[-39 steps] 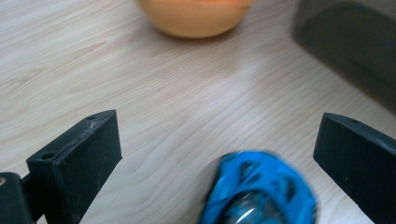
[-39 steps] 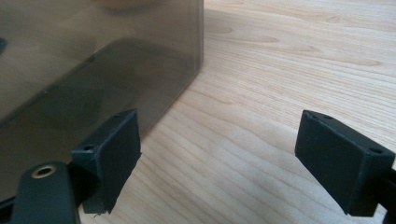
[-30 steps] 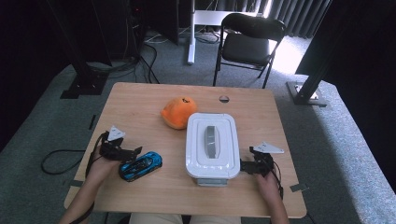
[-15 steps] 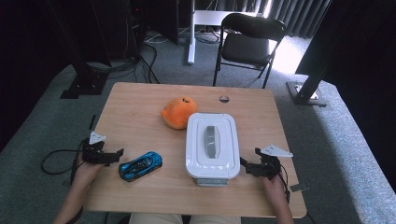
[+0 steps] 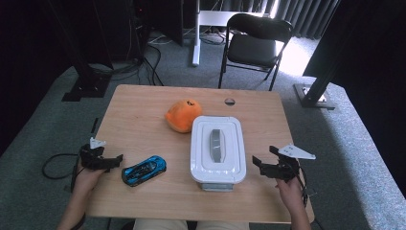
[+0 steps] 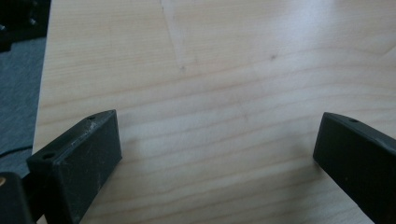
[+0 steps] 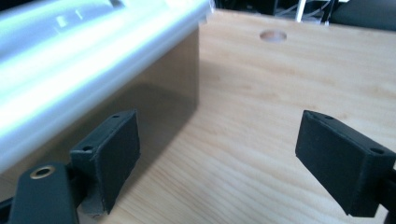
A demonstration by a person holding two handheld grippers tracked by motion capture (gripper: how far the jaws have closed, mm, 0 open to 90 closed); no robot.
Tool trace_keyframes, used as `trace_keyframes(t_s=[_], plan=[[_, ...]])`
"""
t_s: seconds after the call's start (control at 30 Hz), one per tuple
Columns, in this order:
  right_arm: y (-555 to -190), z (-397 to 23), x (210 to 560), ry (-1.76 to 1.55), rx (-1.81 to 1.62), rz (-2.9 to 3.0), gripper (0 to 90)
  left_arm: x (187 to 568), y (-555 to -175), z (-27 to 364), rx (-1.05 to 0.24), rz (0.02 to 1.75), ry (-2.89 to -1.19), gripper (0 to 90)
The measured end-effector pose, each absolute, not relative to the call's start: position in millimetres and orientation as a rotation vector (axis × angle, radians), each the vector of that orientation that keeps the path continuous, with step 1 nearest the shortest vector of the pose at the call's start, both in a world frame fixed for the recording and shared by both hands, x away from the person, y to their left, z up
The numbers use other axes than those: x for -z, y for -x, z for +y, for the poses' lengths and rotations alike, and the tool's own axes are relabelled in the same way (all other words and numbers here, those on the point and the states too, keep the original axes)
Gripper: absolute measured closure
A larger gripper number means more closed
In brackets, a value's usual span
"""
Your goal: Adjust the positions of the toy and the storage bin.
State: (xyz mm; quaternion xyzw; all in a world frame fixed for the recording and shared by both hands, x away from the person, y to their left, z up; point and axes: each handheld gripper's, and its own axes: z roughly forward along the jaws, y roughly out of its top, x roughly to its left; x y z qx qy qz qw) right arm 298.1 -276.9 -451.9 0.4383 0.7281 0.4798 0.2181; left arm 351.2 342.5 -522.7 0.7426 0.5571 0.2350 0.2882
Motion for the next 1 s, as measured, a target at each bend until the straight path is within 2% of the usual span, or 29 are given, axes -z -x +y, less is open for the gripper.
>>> trace_keyframes(t_s=[0.5, 1.0], plan=[[-292.2, -233.1, 393.7, -1.202, -1.393, 2.061, 12.3, 523.1, -347.5, 343.3, -0.616, 1.514, -1.966, 1.7], [-299.2, -173.1, 384.0, -1.12, -1.413, 2.258, 11.5, 523.3, -345.0, 343.0, -0.613, 1.507, -1.968, 1.7]])
